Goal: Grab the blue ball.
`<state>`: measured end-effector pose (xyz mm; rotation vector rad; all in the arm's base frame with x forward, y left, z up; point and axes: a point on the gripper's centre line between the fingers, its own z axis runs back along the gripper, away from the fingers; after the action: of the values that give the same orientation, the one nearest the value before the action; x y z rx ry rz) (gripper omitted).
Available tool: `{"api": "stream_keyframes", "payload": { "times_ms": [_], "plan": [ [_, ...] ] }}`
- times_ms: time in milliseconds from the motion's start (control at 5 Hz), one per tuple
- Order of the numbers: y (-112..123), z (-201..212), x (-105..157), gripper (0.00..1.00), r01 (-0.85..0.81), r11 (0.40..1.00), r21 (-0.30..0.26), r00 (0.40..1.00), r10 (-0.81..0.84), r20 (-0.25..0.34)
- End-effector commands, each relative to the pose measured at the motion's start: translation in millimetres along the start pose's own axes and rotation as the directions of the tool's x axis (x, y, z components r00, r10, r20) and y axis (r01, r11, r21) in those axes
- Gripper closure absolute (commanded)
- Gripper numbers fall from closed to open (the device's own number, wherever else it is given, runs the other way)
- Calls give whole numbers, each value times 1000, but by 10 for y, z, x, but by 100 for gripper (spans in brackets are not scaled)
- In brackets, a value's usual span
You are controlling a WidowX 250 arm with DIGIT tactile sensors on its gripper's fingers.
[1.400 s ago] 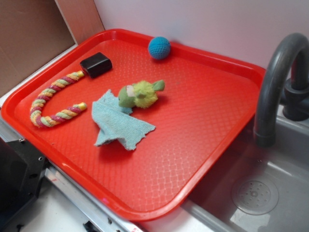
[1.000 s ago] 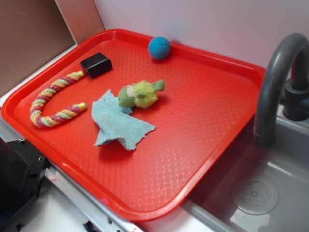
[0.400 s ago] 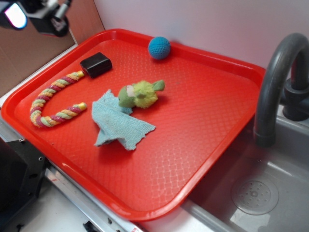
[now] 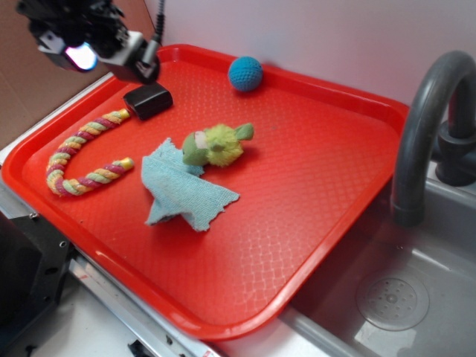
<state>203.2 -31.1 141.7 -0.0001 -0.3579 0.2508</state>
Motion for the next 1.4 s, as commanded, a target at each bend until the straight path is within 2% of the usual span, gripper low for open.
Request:
{"api": "stream_keyframes", "payload": {
  "times_ms": [0,200,400,600,800,1000,1200],
  "plan": [
    [50,-410,501,0,-11,998,59,994,5,105],
    [34,-627,758,0,6,999,52,992,-13,129],
    [111,-808,984,0,-21,996,90,990,8,144],
    [173,-997,1165,0,7,999,33,991,-12,134],
    [247,-1207,1322,0,0,997,74,994,-8,112],
    [283,-1428,1420,0,34,996,86,996,-41,85],
    [270,-1696,1456,0,125,992,-5,992,-124,32]
  ]
}}
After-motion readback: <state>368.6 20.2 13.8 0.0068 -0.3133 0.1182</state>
